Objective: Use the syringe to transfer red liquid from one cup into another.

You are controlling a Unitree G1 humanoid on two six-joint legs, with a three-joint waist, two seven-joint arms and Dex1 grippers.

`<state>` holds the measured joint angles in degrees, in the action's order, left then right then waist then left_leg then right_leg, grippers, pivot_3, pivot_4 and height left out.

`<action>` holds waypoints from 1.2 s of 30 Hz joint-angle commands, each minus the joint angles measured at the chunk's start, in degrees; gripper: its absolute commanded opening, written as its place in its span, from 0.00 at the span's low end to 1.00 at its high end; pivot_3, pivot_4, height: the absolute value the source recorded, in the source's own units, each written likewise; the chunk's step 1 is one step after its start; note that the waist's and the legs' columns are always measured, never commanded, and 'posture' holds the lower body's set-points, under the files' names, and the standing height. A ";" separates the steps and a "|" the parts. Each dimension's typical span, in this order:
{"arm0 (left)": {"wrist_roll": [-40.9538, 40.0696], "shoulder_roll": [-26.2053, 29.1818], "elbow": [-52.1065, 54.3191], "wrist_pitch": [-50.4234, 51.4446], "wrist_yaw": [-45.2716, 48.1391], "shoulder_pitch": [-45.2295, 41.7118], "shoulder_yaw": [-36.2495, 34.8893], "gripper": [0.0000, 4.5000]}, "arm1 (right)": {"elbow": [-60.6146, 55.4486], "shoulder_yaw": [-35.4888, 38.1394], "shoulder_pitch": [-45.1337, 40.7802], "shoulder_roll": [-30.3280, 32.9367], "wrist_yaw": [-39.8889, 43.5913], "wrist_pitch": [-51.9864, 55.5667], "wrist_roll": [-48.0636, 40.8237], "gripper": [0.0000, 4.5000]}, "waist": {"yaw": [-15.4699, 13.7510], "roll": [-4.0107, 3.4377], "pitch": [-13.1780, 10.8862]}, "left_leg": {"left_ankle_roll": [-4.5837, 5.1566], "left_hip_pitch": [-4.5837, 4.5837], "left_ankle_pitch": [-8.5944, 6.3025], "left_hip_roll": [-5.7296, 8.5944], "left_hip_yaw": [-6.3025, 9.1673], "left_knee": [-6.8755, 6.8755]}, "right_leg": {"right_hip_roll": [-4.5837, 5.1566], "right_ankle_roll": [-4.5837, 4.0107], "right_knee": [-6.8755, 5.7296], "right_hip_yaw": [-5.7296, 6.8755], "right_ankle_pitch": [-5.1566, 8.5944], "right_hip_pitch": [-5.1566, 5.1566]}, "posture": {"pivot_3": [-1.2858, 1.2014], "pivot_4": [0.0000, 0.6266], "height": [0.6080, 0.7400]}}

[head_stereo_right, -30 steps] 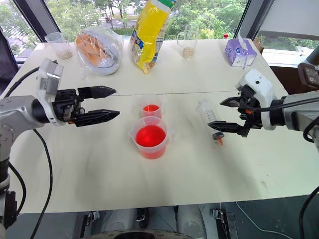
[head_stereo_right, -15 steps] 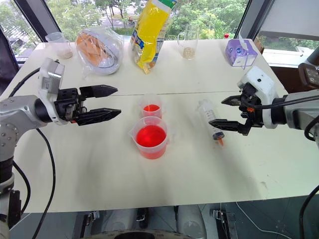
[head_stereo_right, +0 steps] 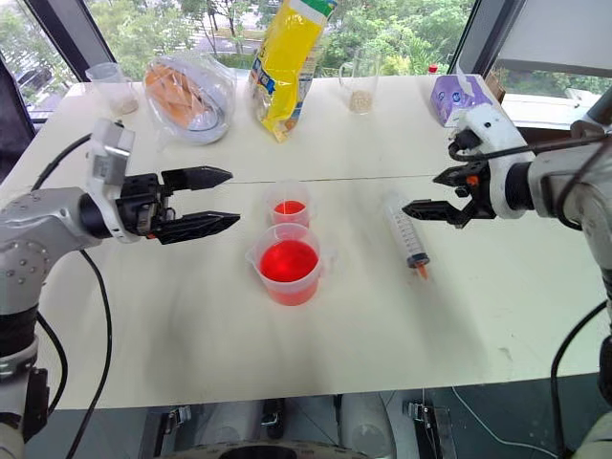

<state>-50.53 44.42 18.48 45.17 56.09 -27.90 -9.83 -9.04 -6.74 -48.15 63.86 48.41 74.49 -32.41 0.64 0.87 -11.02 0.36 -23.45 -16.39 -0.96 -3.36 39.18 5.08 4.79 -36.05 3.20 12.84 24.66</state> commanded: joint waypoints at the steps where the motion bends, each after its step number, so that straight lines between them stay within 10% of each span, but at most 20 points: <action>1: 0.64 -0.70 0.54 -2.15 0.14 -1.24 0.07 1.00 | 6.53 -4.30 -6.18 -2.71 -1.00 3.68 2.92 0.98 | 0.00 0.00 0.00 | 0.00 0.00 0.00 0.01 -0.01 0.00 | 0.00 0.00 0.00 0.00 0.00 0.00 | 0.52 0.24 1.00; 24: 2.14 -4.12 5.42 -4.88 -4.86 4.00 -0.26 1.00 | 40.95 -21.25 -15.84 -23.05 0.13 -2.92 20.88 0.98 | 0.07 0.02 0.02 | 0.02 -0.03 -0.01 0.03 -0.03 0.00 | 0.00 0.02 -0.07 0.02 -0.02 0.01 | 0.52 0.24 1.00; 31: 2.36 -3.45 5.12 -5.05 -5.19 3.82 -0.41 1.00 | 38.32 -21.21 -14.57 -23.72 1.45 -1.42 22.51 0.36 | 0.16 0.01 0.02 | 0.02 -0.01 -0.01 0.04 -0.03 0.01 | -0.01 0.02 -0.08 0.02 -0.03 0.01 | 0.52 0.24 1.00; 36: 3.08 -2.22 2.75 -5.98 -3.46 2.49 -0.56 1.00 | 32.06 -17.59 -13.14 -22.99 -0.82 2.78 22.11 0.32 | 0.10 0.01 0.02 | 0.02 0.00 -0.01 0.03 -0.02 0.00 | -0.02 0.02 -0.08 0.03 -0.02 0.01 | 0.52 0.24 1.00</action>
<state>-47.86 41.27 21.47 40.82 51.74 -23.87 -8.75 26.61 -26.77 -61.37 40.28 48.55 75.39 -9.92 0.74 0.88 -11.00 0.38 -23.45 -16.39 -0.93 -3.38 39.18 5.06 4.81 -36.13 3.23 12.82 24.67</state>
